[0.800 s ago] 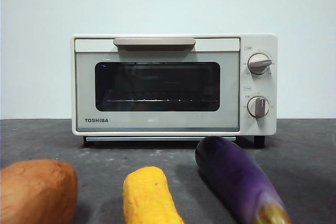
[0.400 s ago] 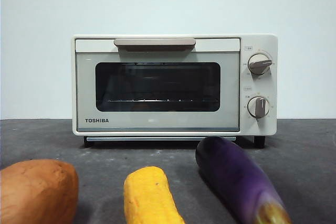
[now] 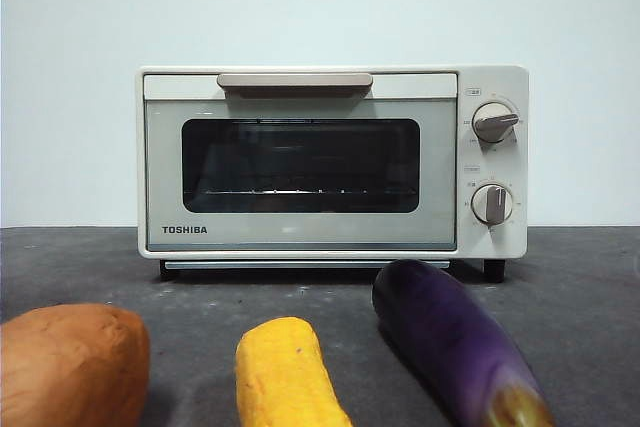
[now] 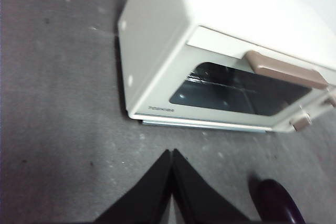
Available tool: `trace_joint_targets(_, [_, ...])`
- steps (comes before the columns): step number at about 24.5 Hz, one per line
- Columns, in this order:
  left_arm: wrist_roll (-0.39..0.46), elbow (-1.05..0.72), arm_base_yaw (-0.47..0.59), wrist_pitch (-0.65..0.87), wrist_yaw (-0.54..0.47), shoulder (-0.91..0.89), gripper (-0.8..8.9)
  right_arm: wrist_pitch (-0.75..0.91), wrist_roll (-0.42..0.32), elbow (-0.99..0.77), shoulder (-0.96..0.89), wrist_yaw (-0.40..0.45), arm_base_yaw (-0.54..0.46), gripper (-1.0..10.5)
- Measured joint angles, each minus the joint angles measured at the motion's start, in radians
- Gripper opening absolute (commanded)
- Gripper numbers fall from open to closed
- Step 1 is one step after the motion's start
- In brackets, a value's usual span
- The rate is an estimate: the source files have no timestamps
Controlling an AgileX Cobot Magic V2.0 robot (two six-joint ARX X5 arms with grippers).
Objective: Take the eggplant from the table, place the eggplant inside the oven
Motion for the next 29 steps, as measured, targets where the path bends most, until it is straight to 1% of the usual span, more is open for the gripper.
trace_joint_targets(4, [0.026,0.063,0.0,-0.028,0.041,0.062,0.07,-0.136,-0.065,0.077,0.091,-0.125,0.0,0.2])
trace_joint_targets(5, [0.027,0.071,0.0,-0.029,0.053,0.07,0.07,-0.157,-0.076,0.089,0.107,-0.153,0.0,0.5])
trace_joint_targets(7, [0.033,0.081,0.0,-0.024,0.075,0.082,0.07,-0.184,-0.092,0.107,0.141,-0.224,0.007,1.5])
trace_joint_targets(9, [0.035,0.081,-0.002,-0.021,0.078,0.086,0.07,-0.187,-0.097,0.111,0.163,-0.298,0.023,2.4])
trace_joint_targets(10, [0.035,0.081,-0.003,-0.021,0.078,0.089,0.07,-0.189,-0.1,0.111,0.174,-0.329,0.038,2.7])
trace_joint_targets(14, [0.04,0.081,-0.003,-0.021,0.08,0.101,0.07,-0.227,-0.1,0.111,0.221,-0.339,0.119,3.4])
trace_joint_targets(16, [0.041,0.081,-0.003,-0.021,0.08,0.106,0.07,-0.246,-0.099,0.111,0.256,-0.324,0.18,3.6])
trace_joint_targets(18, [0.041,0.081,-0.003,-0.021,0.08,0.111,0.07,-0.257,-0.096,0.111,0.294,-0.291,0.244,3.7])
trace_joint_targets(20, [0.041,0.081,-0.003,-0.021,0.08,0.114,0.07,-0.262,-0.085,0.111,0.334,-0.235,0.316,3.7])
trace_joint_targets(21, [0.041,0.081,-0.003,-0.021,0.08,0.117,0.07,-0.262,-0.076,0.111,0.363,-0.176,0.371,3.7])
trace_joint_targets(24, [0.041,0.081,-0.003,-0.022,0.08,0.119,0.07,-0.263,-0.002,0.111,0.46,0.043,0.513,3.7])
trace_joint_targets(25, [0.041,0.081,-0.003,-0.022,0.08,0.119,0.07,-0.264,0.028,0.111,0.493,0.096,0.546,3.6])
trace_joint_targets(27, [0.041,0.081,-0.003,-0.022,0.08,0.119,0.07,-0.264,0.087,0.111,0.561,0.14,0.589,3.7])
trace_joint_targets(29, [0.041,0.081,-0.003,-0.022,0.08,0.119,0.07,-0.248,0.12,0.111,0.637,0.143,0.622,3.7])
